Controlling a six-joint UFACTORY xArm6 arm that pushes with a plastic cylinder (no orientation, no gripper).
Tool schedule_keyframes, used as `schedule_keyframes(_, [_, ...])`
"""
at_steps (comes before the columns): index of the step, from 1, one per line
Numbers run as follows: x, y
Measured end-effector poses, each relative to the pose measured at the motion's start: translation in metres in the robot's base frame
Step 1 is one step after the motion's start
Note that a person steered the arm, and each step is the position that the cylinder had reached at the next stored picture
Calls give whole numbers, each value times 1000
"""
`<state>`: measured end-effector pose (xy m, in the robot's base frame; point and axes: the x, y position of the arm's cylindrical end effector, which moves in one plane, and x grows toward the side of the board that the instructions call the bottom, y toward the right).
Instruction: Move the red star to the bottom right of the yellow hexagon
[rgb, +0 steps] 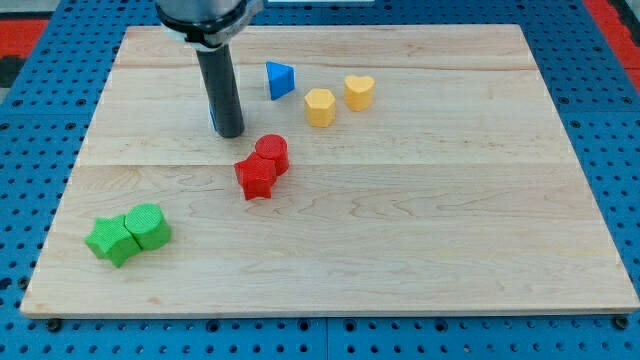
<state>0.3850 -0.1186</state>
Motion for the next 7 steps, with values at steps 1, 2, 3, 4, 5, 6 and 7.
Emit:
schedule_keyframes(1, [0,17])
schedule_keyframes(2, [-1,87])
schedule_keyframes(3, [18,140])
schedule_keyframes(4, [46,139])
schedule_keyframes(5, [48,71])
schedule_keyframes(6, [48,27])
schedule_keyframes(7, [48,38])
